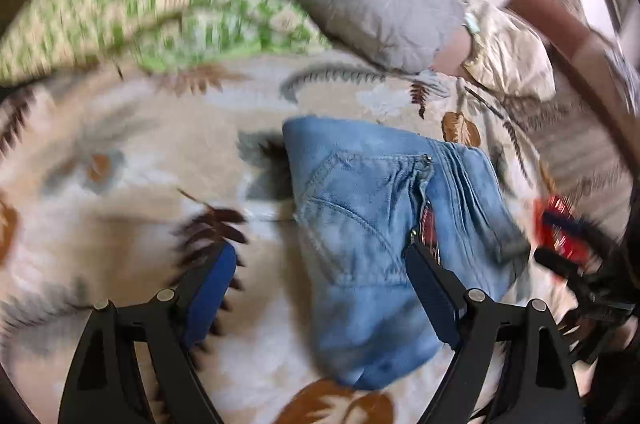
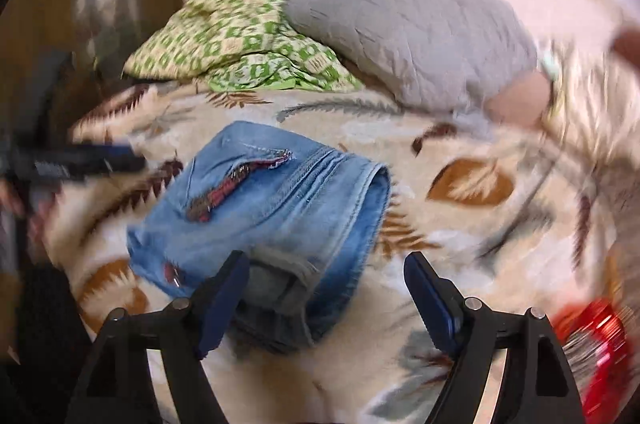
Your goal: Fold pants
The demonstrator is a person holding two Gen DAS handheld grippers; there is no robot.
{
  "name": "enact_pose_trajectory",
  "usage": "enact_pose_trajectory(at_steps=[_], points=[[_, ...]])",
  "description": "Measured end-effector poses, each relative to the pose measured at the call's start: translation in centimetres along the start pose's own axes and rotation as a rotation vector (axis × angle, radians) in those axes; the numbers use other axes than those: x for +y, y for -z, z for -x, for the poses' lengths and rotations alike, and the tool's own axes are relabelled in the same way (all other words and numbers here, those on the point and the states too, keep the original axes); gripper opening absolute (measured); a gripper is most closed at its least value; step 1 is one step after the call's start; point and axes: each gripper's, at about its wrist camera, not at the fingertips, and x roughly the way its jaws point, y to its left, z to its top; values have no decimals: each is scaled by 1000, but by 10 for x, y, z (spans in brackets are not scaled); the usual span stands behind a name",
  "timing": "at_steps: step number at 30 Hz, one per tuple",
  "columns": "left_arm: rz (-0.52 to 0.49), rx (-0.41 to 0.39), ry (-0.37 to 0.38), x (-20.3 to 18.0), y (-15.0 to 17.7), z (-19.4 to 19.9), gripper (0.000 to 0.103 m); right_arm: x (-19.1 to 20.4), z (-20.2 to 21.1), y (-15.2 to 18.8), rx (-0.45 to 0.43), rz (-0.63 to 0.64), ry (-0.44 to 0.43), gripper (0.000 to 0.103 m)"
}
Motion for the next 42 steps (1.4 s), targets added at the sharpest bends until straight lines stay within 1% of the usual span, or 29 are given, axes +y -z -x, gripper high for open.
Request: enact_pose_trajectory(at_steps=[2,4,5,6,7,9,10,11,13,17,18,19,20,21,22,23,24,25,26,27,28,29,31,33,35,36,38,40,42], points=[[58,69,31,4,0,-23,87,-15,-22,-3,69,-150,-100,82],[63,132,39,2,4,-41,87,-24,-42,0,137,-235,-127,82],[56,141,46,1,7,-46,87,-26,-48,3,157,-254,-130,82],[50,143,59,-1,9,-49,87,-27,-53,5,169,-272,-145,79],[48,138,65,-1,11,-49,87,-28,-57,8,170,-280,-174,69],[39,132,76,0,14,-49,85,-26,-59,11,168,-260,-182,58],[24,137,68,-1,16,-50,79,-25,-60,12,165,-243,-171,50],[-4,143,69,-2,18,-53,76,-22,-61,13,164,-217,-152,49],[-25,137,71,-1,23,-54,75,-19,-64,16,170,-180,-125,49],[-20,130,61,-3,22,-54,76,-26,-71,23,180,-218,-140,49],[-22,124,44,-5,20,-51,79,-27,-70,23,179,-223,-141,52],[-19,112,18,-9,19,-44,83,-28,-68,22,174,-228,-137,63],[-7,91,-28,-11,19,-31,84,-28,-64,20,172,-238,-127,69],[1,55,-73,-17,17,-17,87,-30,-57,19,169,-256,-112,79],[-10,11,-107,-24,16,-2,101,-31,-42,16,160,-287,-105,88],[-55,-72,-167,-40,17,23,103,-31,-30,12,148,-306,-97,95],[-128,-192,-254,-60,23,50,103,-28,-15,9,124,-311,-84,103],[-188,-284,-327,-76,30,67,103,-21,15,5,43,-295,-33,103],[-242,-375,-421,-94,40,85,103,-13,35,3,-14,-272,31,103],[-270,-421,-478,-107,48,98,103,-5,52,2,-53,-245,108,103],[-275,-436,-480,-115,55,108,103,7,70,2,-88,-211,207,103],[-264,-432,-459,-118,60,114,103,16,84,3,-125,-192,282,103],[-219,-384,-393,-121,74,118,103,31,102,11,-181,-188,377,103],[-212,-331,-353,-125,87,111,103,40,107,19,-176,-206,389,103],[-204,-305,-359,-130,97,105,103,47,106,37,-149,-239,359,103],[-197,-301,-358,-130,103,104,103,50,103,45,-142,-247,355,103],[-179,-278,-360,-128,112,99,103,53,93,61,-86,-247,365,103],[-167,-255,-359,-125,115,97,103,54,83,71,-47,-266,361,103],[-152,-258,-361,-122,117,101,103,52,83,78,-30,-284,347,103]])
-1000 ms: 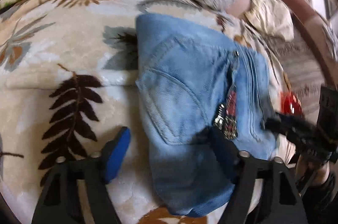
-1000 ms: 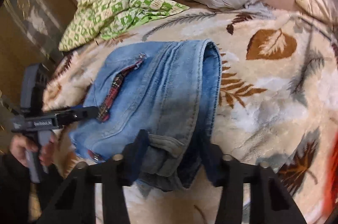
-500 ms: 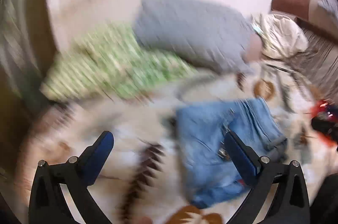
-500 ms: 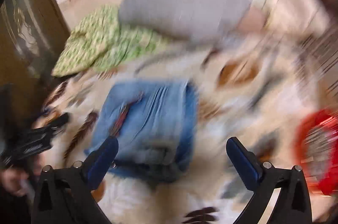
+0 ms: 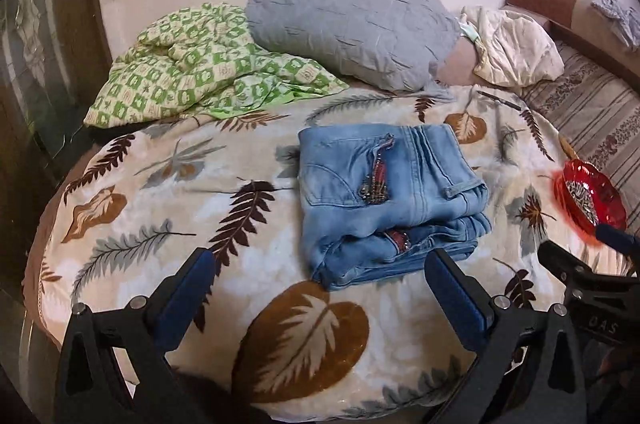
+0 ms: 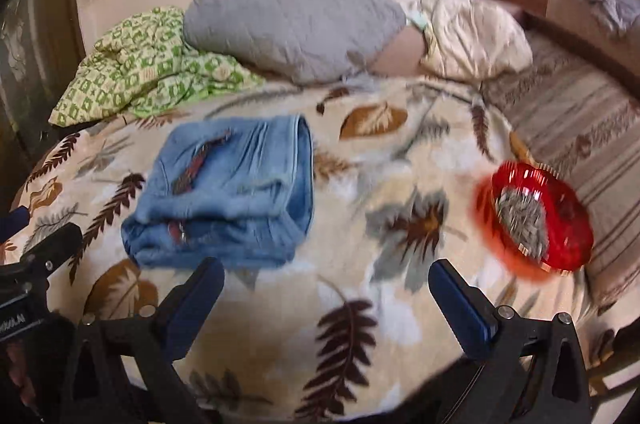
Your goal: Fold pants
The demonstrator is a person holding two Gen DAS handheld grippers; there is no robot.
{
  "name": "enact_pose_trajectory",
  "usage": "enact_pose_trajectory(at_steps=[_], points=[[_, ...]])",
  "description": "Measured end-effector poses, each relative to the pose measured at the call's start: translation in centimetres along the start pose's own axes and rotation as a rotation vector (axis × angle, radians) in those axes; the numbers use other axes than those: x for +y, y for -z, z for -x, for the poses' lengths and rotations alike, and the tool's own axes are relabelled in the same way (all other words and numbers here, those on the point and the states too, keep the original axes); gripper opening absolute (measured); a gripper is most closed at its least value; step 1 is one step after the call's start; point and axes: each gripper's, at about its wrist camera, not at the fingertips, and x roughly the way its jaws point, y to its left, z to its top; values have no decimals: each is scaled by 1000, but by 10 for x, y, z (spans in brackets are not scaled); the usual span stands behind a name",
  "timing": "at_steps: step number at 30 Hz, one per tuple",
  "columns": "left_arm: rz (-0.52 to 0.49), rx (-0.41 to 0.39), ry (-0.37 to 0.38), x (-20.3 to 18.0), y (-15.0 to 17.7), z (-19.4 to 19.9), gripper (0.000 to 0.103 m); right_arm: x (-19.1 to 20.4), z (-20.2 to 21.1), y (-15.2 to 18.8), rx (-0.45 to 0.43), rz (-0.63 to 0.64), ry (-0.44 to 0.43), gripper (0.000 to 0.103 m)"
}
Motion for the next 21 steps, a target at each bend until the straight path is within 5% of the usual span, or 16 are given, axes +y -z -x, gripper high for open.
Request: enact_pose_trajectory(at_steps=[21], points=[[10,7,1,0,-4,2,103,1,17,-2,-25,-9,-6,103]])
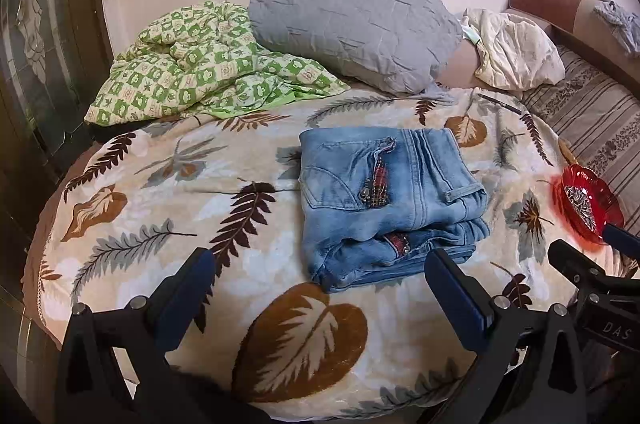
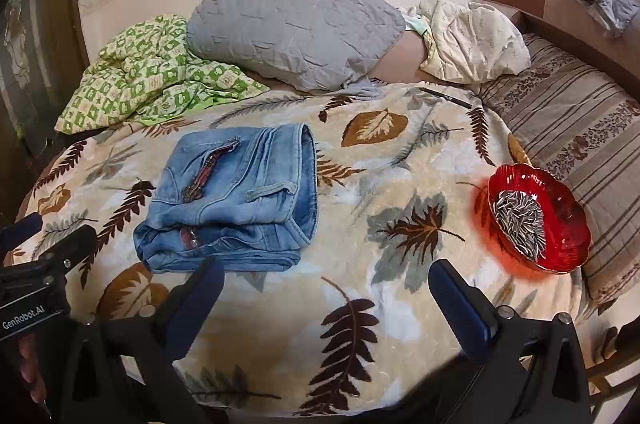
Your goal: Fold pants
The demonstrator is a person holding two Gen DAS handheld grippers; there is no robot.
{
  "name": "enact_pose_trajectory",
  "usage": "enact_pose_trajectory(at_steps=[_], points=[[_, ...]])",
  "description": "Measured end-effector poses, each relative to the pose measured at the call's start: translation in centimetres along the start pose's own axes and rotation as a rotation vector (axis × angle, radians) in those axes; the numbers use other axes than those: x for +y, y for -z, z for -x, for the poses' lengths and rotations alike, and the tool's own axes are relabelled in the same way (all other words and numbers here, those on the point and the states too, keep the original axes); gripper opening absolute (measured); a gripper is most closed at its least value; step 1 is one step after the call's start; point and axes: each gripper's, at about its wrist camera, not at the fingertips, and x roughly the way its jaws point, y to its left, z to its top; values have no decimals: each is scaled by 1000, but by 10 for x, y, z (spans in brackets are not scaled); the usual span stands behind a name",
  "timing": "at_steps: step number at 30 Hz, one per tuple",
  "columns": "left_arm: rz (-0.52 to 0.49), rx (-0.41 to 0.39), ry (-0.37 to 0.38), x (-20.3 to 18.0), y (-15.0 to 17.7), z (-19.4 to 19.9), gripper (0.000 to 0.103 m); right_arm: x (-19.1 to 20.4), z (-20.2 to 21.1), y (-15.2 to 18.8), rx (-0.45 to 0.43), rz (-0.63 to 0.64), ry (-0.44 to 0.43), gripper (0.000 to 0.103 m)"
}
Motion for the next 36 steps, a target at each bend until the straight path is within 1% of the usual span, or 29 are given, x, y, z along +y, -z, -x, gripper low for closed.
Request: enact_pose_trajectory(at_steps=[12,22,36], points=[[-2,-6,0,1,-2,1,103,0,1,1,-1,-6,0,103],[16,-1,-2,-3,-2,5,103,0,1,2,2,-9,1,103],[14,7,0,-4,-1,4,103,2,1,5,5,-11,4,103]])
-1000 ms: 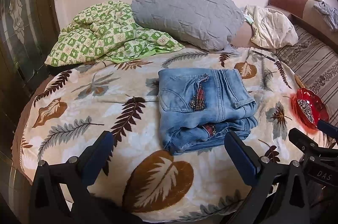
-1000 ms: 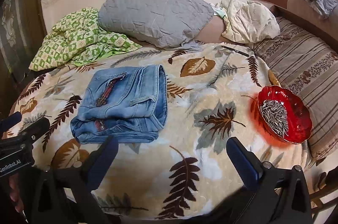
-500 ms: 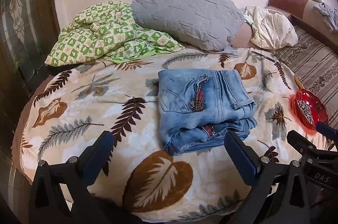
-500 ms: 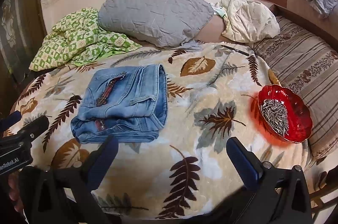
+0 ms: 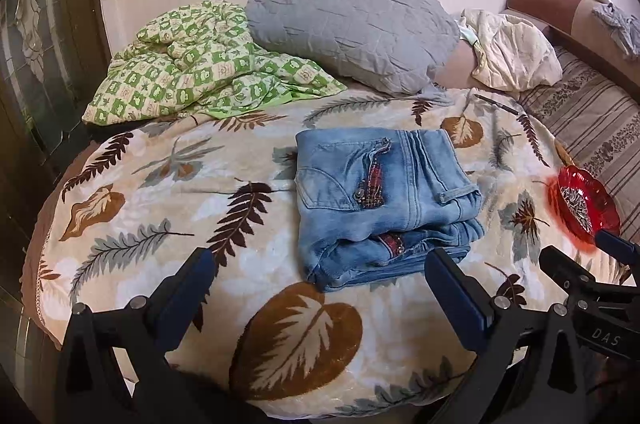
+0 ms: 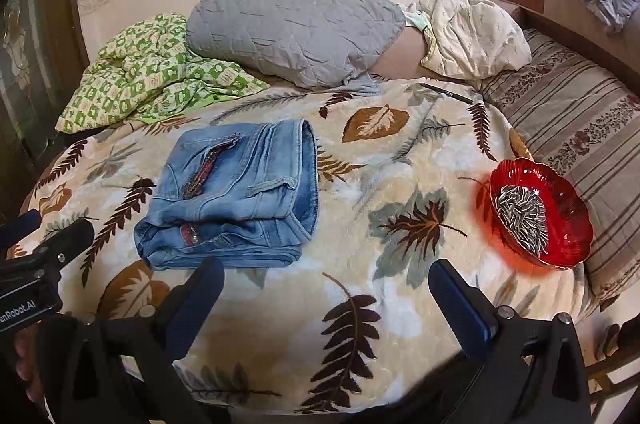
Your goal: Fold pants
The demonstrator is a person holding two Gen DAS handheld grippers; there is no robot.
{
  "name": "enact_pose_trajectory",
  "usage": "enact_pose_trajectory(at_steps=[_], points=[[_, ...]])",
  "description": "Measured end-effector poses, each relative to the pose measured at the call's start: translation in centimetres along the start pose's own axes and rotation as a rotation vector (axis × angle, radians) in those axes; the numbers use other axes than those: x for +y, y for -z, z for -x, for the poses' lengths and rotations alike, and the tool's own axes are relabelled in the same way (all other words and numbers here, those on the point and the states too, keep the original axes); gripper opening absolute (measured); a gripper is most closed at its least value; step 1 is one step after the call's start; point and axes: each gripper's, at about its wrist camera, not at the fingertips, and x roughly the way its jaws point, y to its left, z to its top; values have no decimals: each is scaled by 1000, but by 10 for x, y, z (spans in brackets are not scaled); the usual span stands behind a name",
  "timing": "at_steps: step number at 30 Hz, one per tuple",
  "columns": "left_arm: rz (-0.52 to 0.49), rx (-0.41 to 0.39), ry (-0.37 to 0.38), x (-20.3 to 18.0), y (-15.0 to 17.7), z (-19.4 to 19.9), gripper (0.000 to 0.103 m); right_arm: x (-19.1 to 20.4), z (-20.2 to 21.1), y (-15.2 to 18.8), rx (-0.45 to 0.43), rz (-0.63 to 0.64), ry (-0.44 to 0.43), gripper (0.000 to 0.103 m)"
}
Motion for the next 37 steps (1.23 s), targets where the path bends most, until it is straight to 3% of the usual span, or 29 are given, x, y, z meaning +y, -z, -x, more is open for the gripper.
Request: enact_pose_trajectory(at_steps=[34,37], points=[[14,10,-9,1,-2,-3,103,-2,-3,-2,12,-6,2,103],[21,-23,12,3,0,1,103,-4,-5,-2,16,-10,6,103]])
